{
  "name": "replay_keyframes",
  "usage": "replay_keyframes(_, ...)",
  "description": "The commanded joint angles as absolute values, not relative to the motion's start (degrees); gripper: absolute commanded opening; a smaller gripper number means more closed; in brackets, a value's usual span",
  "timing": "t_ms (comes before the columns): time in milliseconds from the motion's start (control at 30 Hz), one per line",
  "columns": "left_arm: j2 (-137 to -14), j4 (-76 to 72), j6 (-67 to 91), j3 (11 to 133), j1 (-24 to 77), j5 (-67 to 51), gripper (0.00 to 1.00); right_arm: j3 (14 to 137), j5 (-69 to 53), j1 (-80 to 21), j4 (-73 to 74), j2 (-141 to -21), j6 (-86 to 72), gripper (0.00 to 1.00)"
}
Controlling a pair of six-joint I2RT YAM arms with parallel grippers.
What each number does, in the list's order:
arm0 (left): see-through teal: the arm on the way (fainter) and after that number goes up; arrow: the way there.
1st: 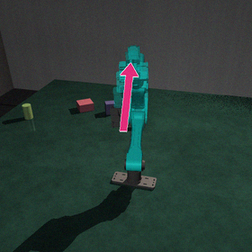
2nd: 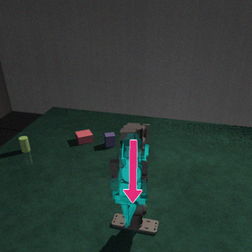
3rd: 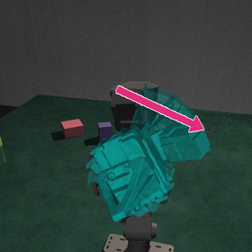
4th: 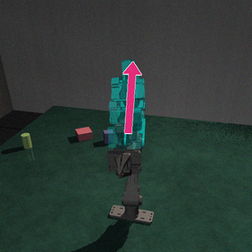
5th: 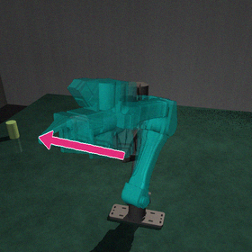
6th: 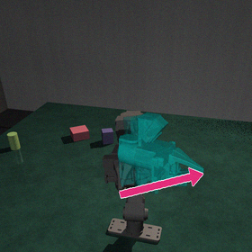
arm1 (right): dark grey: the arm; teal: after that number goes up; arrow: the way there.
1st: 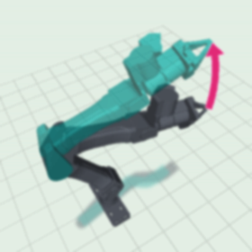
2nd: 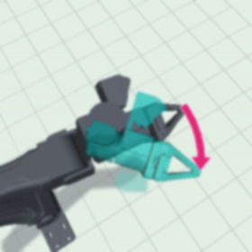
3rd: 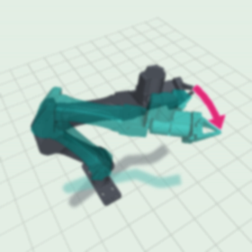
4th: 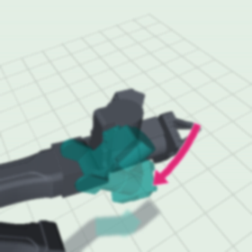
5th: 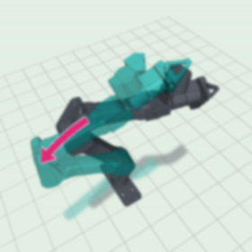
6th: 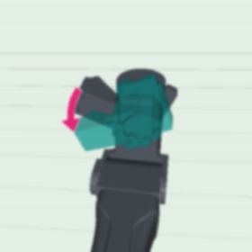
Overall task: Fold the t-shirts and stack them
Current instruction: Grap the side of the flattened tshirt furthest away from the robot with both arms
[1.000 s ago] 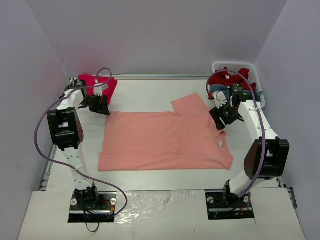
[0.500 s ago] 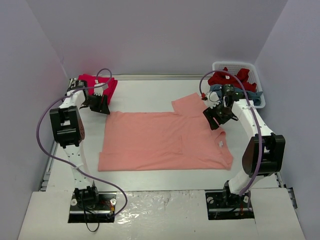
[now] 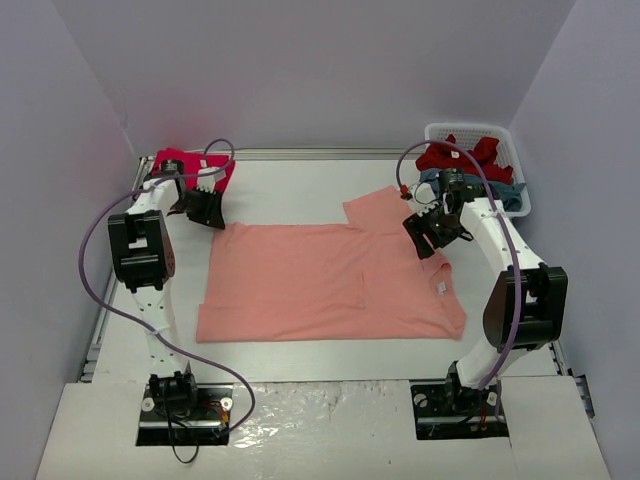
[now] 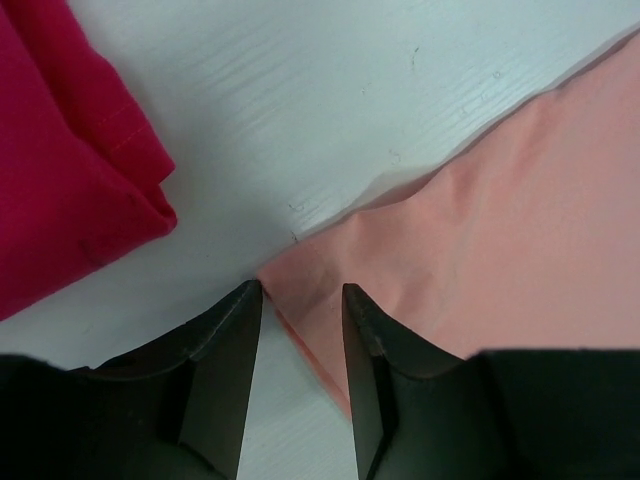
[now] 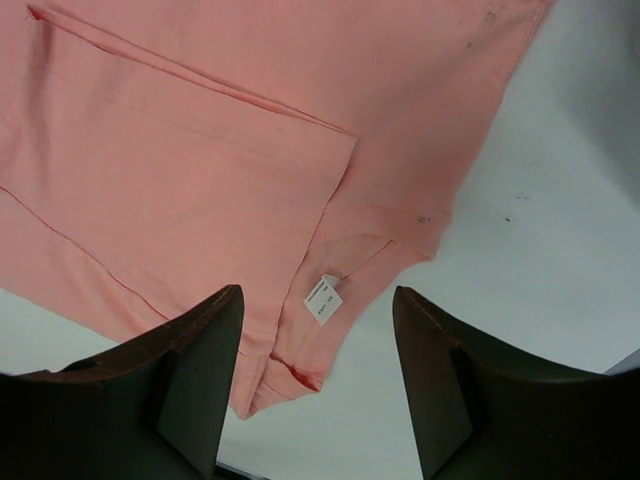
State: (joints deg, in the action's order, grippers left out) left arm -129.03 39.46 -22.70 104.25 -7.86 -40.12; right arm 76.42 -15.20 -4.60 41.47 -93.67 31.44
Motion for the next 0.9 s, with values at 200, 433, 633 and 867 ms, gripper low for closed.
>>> replay_keyframes(200,-128.67,41.31,-26.45,104.33,-6.59,-37.62,0.35,77.43,-13.36,-5.01,42.63,-94.04,30.59,0.57)
replay_keyframes(433,-128.67,40.87,-26.81,103.54,-5.89,-34.11,0.22,77.08,-13.18,-5.01,42.28,-94.57,30.59,0.57)
replay_keyframes(633,-127.71,40.34,-27.69,101.96,-4.22,-29.80,0.12,77.17,-13.01,-5.01,42.01,-94.92,30.41,0.57)
replay_keyframes(867,-126.12,39.20,-28.21,99.76,-2.99,-26.63,0.02,77.17,-13.18,-5.10,41.84,-95.10,30.67,0.56)
